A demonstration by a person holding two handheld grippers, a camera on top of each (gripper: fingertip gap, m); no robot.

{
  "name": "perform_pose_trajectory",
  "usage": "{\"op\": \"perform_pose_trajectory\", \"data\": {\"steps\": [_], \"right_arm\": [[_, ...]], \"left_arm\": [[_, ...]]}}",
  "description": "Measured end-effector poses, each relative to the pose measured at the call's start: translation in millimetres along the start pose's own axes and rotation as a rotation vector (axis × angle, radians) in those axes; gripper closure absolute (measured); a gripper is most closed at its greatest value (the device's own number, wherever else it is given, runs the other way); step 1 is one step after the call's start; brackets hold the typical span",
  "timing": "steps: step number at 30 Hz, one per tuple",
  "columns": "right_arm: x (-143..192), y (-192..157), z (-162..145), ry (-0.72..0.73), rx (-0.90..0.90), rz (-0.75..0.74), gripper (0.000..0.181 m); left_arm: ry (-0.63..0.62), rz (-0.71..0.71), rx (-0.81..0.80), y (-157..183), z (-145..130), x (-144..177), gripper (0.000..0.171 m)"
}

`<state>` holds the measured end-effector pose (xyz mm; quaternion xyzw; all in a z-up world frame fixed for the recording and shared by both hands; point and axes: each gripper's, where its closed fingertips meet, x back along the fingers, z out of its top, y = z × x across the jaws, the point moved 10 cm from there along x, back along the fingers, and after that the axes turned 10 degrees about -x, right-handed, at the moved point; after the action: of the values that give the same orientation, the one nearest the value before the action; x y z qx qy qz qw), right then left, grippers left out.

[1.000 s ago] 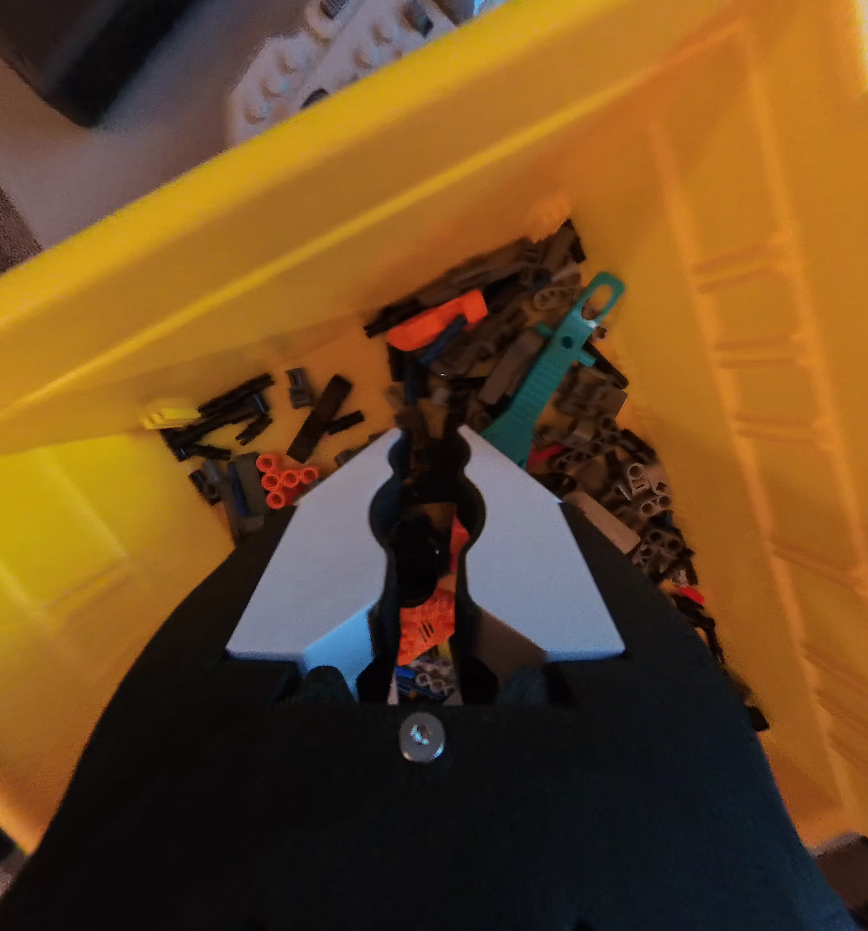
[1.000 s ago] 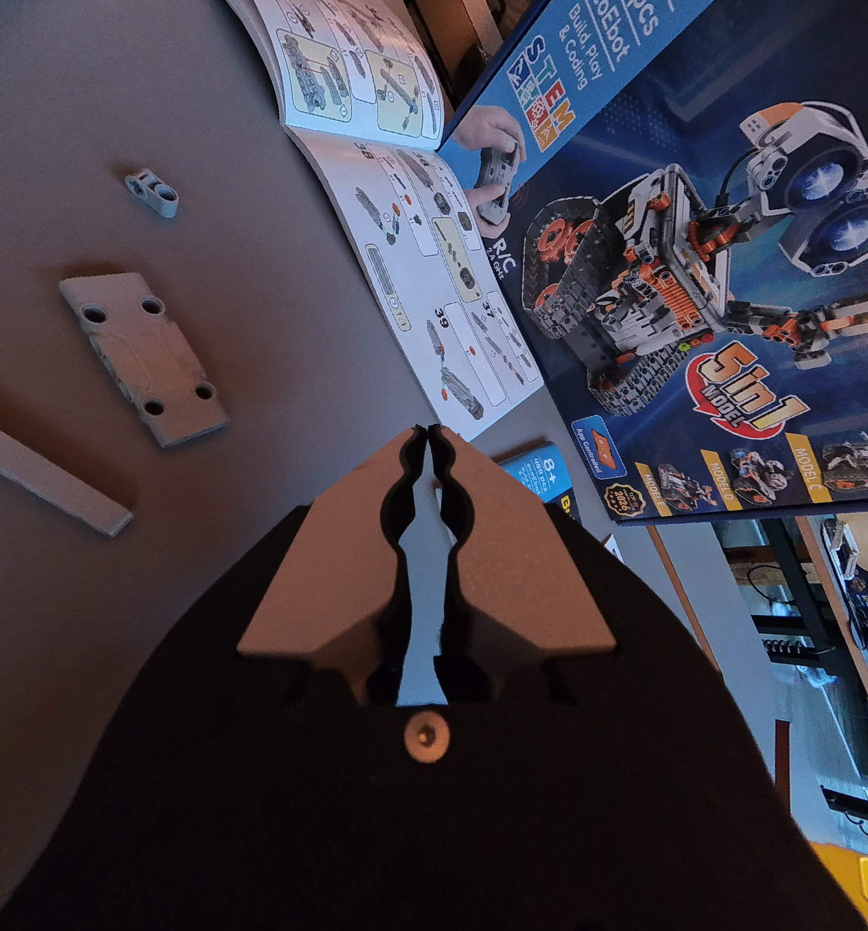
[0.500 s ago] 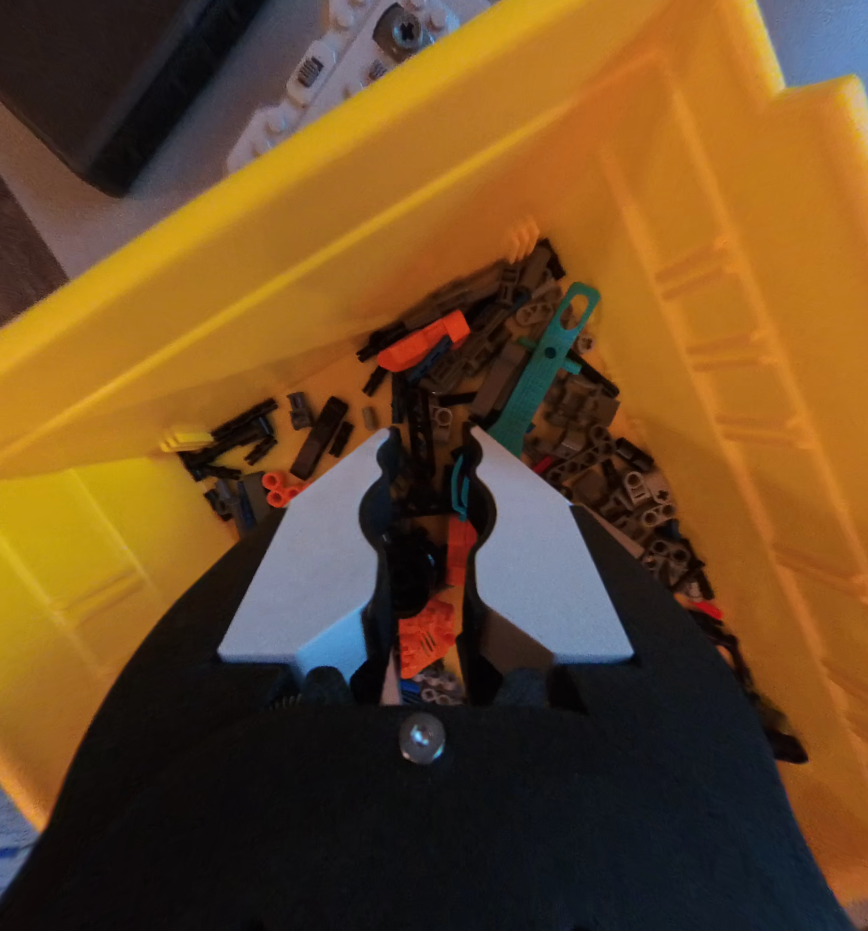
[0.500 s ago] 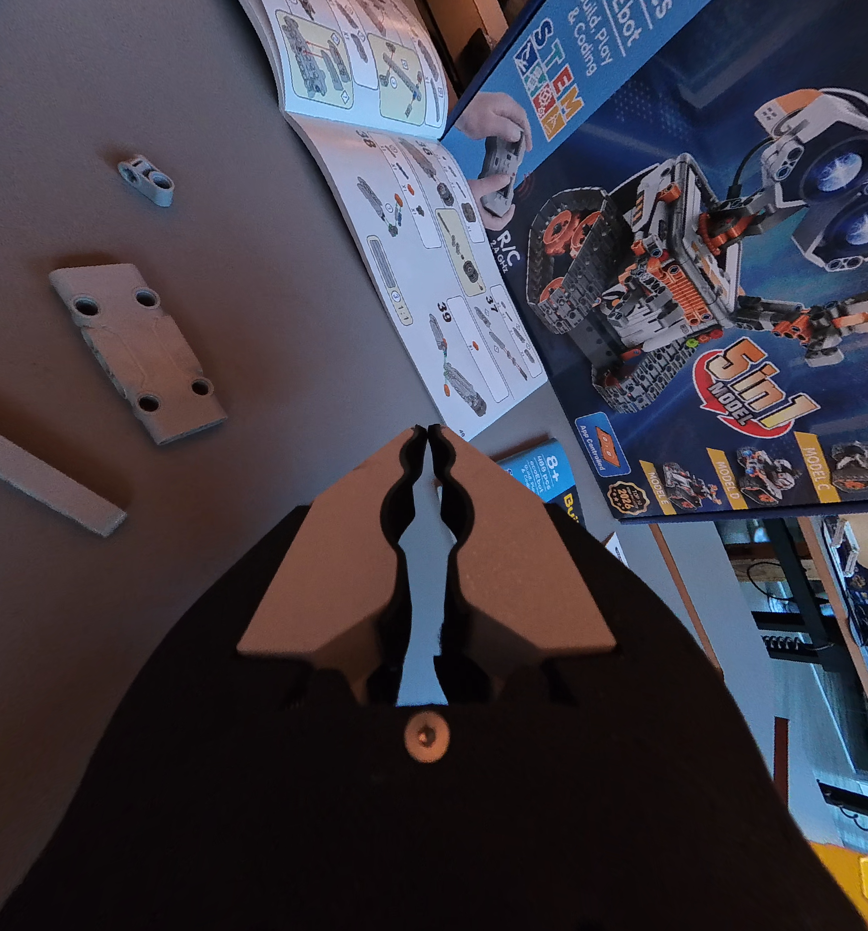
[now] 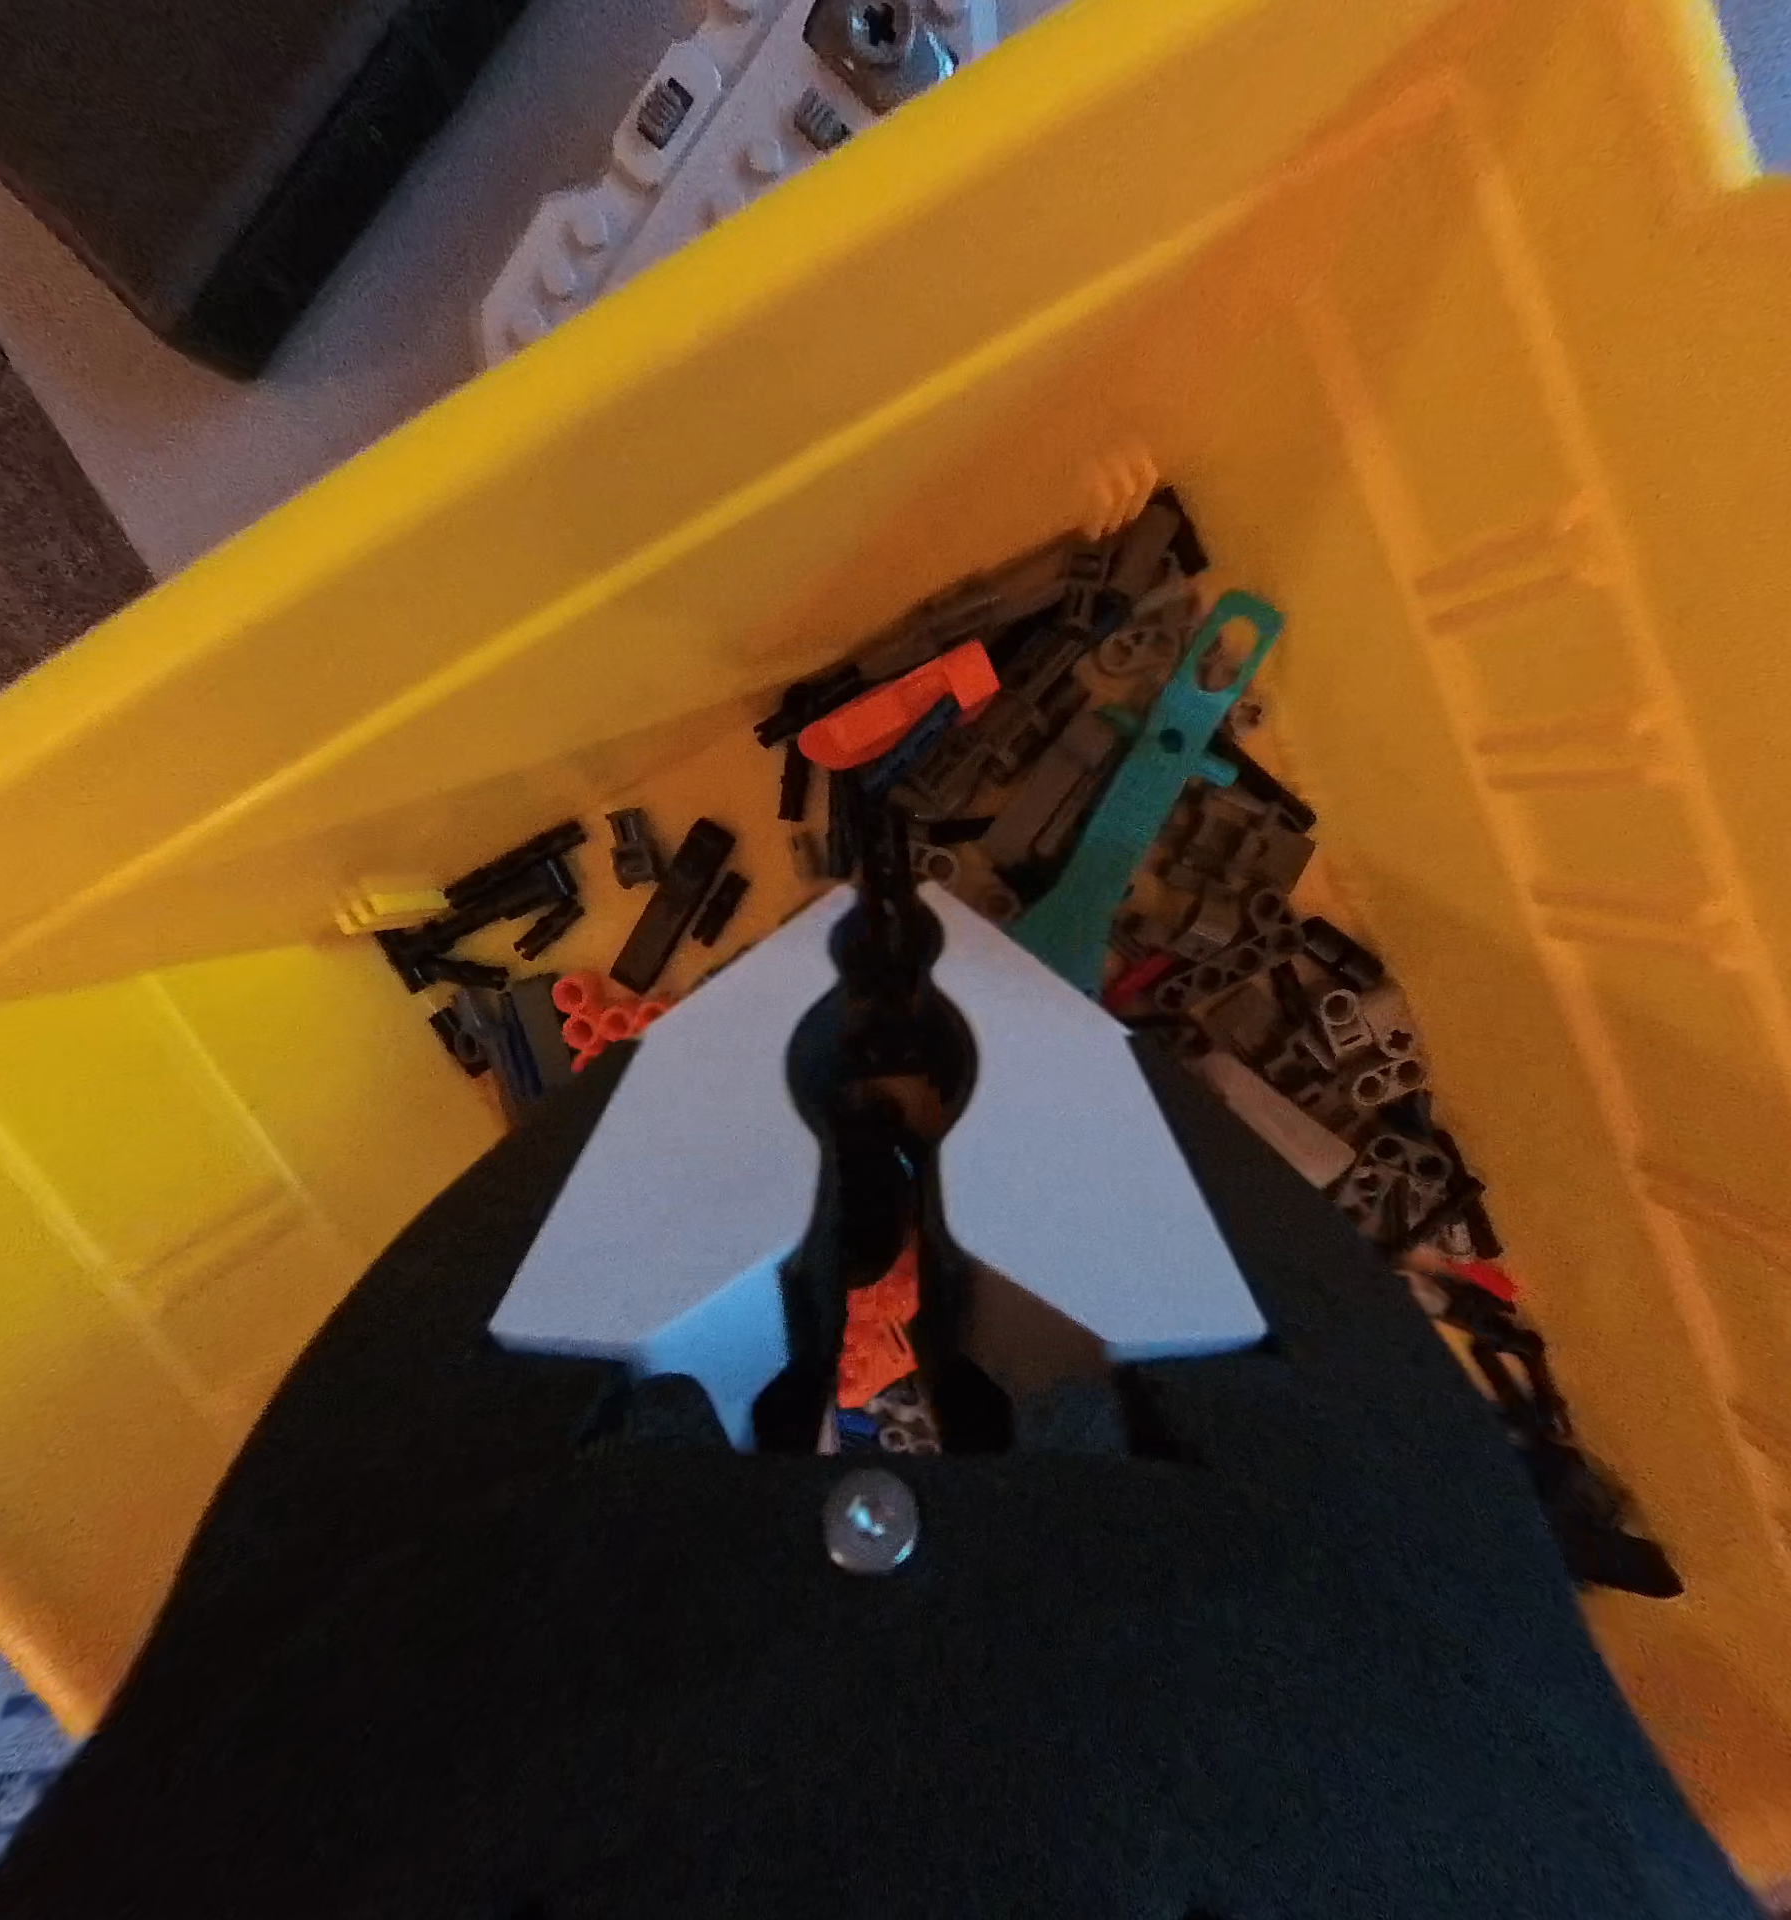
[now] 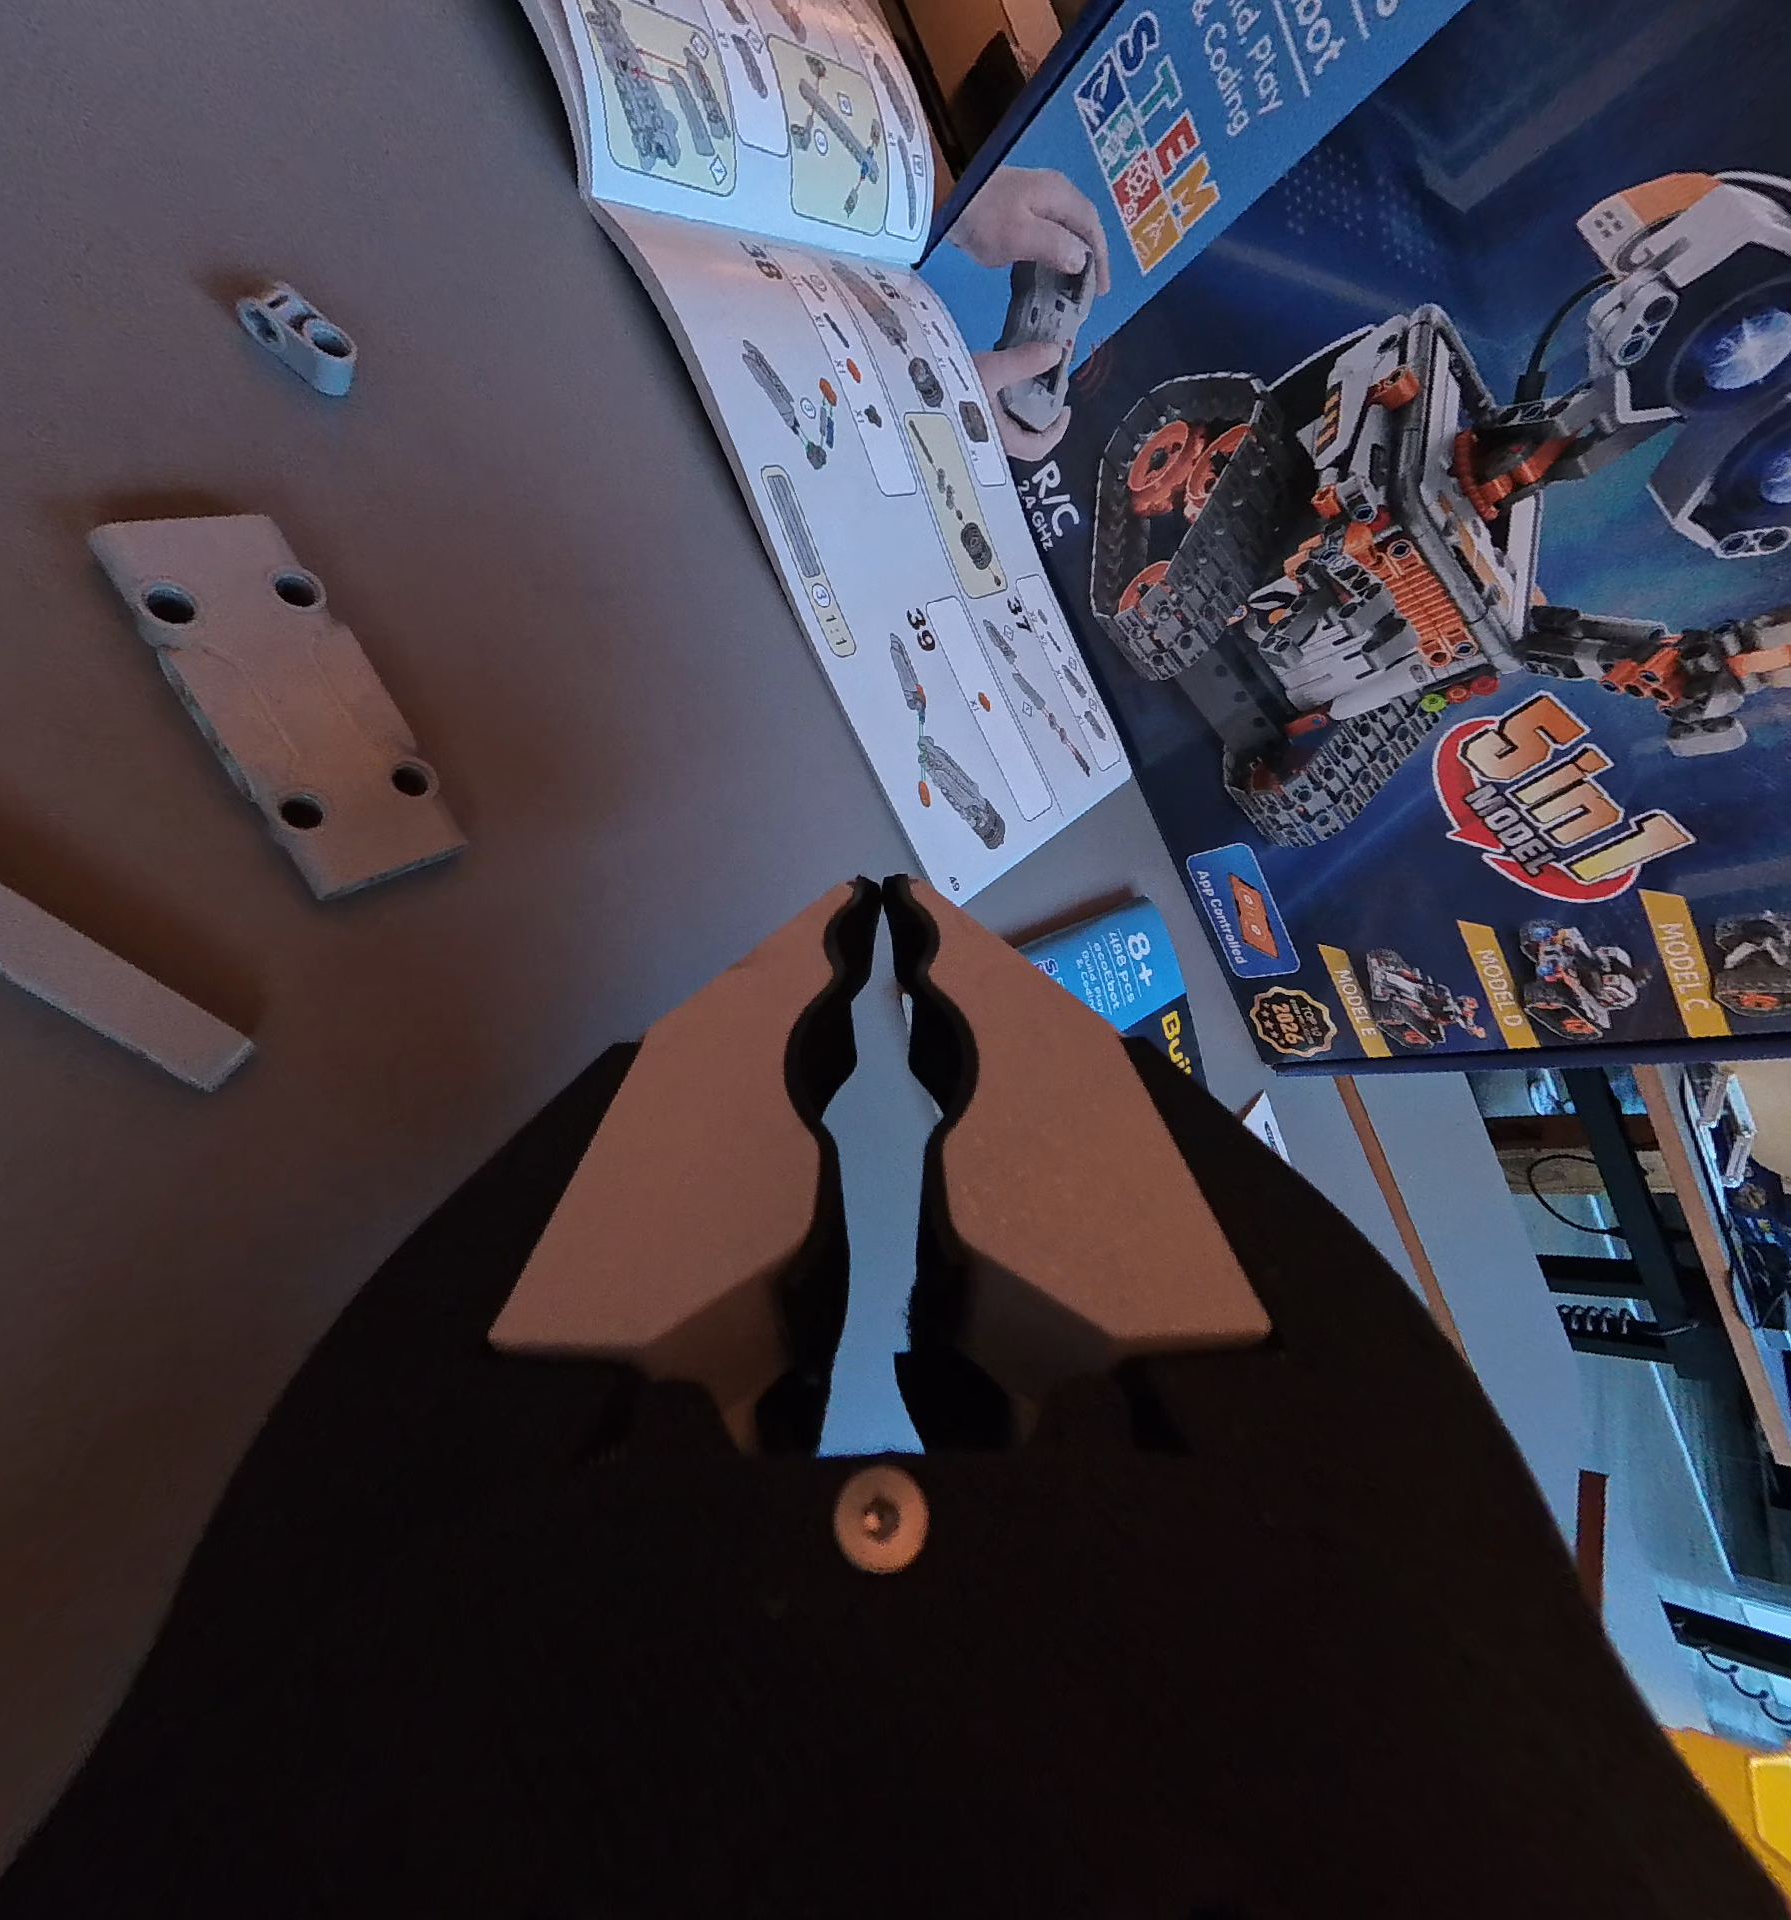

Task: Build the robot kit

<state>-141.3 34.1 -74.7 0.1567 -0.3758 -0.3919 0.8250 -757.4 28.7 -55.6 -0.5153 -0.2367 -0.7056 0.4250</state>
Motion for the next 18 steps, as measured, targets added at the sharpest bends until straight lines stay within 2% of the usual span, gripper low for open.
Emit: {"op": "perform_pose_trajectory", "data": {"steps": [3,5,7,9,11,13,15,18], "right_arm": [[1.0,0.8,-1.0,-0.005,0.002,-0.007,0.178],[0.9,1.7,-2.1,-0.007,-0.005,-0.007,0.178],[-0.1,2.2,-2.7,-0.008,-0.012,-0.003,0.178],[-1.5,1.7,-2.8,-0.011,-0.012,0.002,0.178],[-2.6,0.5,-2.6,-0.016,-0.006,0.005,0.178],[-3.5,-0.5,-2.7,-0.022,0.001,0.006,0.178],[-3.5,-0.9,-2.9,-0.027,0.007,0.004,0.178],[-3.3,-0.4,-4.0,-0.032,0.006,0.003,0.178]], "left_arm": [[-0.054,0.106,-0.018,-8.2,-2.6,1.5,0.171],[-0.115,0.205,0.012,-17.7,-8.9,4.0,0.171],[-0.125,0.27,0.048,-23.4,-13.1,5.9,0.17],[-0.064,0.238,0.075,-21.1,-10.1,6.5,0.153],[0.054,0.112,0.035,-9.4,-0.1,5.6,0.151],[0.128,-0.008,-0.045,3.2,9.5,1.0,0.136],[0.122,-0.03,-0.137,8.4,13.8,-7.0,0.126],[0.132,-0.032,-0.145,5.2,18.3,-13.6,0.127]]}}
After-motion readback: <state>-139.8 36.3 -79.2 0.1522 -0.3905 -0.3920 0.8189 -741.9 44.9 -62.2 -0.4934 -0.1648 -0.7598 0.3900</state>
